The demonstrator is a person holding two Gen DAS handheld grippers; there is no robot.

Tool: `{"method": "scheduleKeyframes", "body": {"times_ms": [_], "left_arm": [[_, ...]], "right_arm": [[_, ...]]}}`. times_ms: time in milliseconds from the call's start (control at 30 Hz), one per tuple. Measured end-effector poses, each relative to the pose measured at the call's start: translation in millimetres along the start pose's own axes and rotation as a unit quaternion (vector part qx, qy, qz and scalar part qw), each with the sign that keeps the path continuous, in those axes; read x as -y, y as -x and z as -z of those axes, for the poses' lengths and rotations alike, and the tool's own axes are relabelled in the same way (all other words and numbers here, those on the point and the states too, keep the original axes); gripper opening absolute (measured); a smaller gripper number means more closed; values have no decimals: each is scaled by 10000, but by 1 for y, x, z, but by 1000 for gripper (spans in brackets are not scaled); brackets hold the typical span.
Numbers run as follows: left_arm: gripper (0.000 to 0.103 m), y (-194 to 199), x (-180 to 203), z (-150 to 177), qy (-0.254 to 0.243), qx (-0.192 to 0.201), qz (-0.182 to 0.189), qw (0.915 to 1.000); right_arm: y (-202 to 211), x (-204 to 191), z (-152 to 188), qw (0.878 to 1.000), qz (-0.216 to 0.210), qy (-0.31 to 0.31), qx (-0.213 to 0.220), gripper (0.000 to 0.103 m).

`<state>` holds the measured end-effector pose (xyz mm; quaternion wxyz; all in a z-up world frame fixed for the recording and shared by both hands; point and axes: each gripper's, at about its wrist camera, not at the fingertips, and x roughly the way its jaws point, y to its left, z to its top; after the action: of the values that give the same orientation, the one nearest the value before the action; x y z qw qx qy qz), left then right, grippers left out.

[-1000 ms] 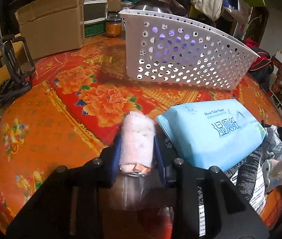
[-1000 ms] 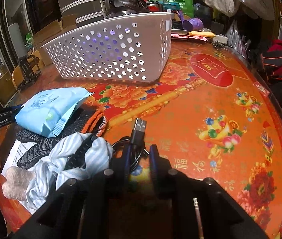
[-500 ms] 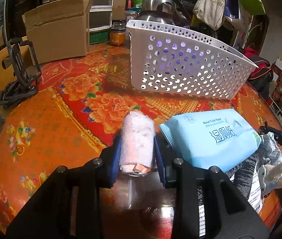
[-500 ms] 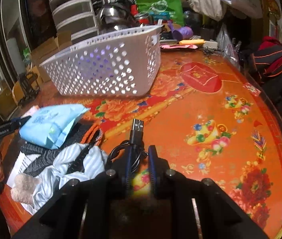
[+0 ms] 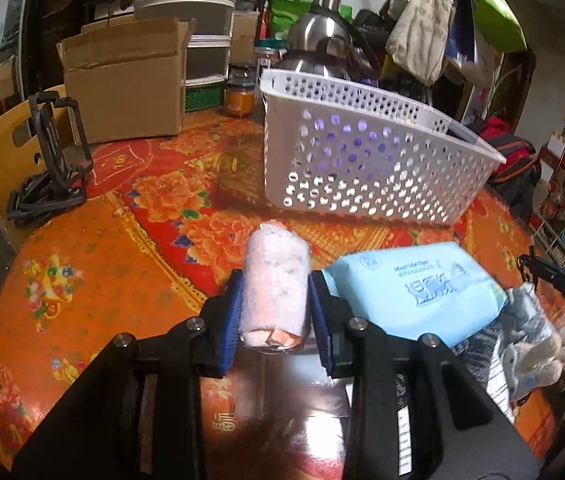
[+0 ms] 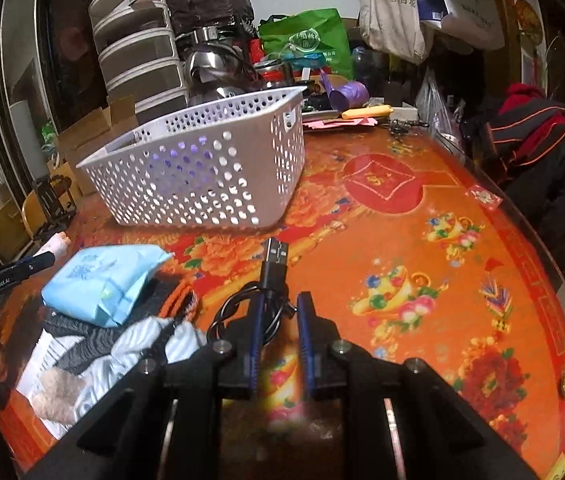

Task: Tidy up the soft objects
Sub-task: 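Carry the pink roll and black cable into the basket and release both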

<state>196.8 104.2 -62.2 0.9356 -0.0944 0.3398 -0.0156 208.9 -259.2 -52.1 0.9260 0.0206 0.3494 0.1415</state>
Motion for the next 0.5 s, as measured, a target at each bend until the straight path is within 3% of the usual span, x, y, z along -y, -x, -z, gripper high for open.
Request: {"method": "scheduleKeyframes", "body": {"times_ms": [233, 500], "left_arm": [[29, 22, 2, -24, 109, 156, 163, 9997], [29, 38, 33, -102, -158, 278, 222, 9992]], "right_arm": [[25, -3, -31, 9995, -25, 85, 287, 14], [43, -28, -113, 9977, -41, 422, 532, 14]]}}
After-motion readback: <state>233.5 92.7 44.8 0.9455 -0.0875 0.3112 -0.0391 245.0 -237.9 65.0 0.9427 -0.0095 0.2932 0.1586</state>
